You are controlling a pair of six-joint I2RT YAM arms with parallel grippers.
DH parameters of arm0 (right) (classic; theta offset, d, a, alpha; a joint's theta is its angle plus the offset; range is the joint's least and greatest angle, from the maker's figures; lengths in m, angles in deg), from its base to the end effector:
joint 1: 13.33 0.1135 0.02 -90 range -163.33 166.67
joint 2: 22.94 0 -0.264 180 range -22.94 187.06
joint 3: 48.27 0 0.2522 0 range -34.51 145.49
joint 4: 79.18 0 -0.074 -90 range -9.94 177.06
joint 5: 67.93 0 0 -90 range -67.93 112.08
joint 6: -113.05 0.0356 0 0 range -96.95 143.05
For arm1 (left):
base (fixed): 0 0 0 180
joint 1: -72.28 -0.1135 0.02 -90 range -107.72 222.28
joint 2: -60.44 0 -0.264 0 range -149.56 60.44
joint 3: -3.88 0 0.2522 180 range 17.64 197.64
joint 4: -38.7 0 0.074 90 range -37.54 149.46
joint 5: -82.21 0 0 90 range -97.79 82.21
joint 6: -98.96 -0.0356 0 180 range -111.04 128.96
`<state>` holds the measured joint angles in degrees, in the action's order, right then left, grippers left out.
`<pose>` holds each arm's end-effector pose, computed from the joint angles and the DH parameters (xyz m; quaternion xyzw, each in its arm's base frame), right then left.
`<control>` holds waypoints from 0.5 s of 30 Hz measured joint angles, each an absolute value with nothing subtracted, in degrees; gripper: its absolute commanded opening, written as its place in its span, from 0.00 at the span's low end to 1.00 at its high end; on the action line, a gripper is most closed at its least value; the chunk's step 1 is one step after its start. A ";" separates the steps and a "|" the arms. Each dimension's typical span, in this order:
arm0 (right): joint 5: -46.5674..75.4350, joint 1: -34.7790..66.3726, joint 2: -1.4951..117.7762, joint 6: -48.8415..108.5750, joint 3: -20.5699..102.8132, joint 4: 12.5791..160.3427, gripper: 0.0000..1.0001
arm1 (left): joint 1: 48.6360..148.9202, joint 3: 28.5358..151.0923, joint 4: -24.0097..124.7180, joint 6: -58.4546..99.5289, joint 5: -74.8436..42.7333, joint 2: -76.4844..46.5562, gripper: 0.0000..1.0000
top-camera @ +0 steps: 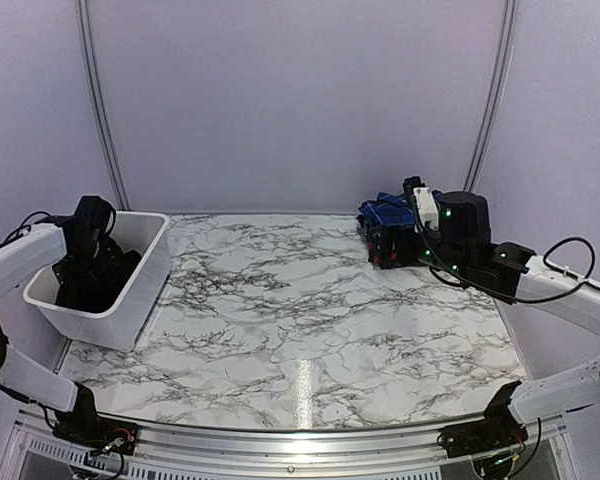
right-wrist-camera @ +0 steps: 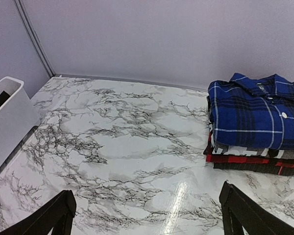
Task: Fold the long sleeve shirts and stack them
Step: Pick up the crumpled shirt from the bin.
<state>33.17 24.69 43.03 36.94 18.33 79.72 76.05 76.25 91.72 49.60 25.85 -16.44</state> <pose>0.2144 0.1589 0.3193 -0.1170 0.8111 0.1770 0.5451 0.2679 0.0021 0.2633 -0.3674 0.8463 0.1561 0.3528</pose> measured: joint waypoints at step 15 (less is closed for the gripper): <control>30.11 24.69 42.73 37.79 17.65 81.06 0.99 | 70.10 71.05 83.59 52.49 19.58 -28.35 0.32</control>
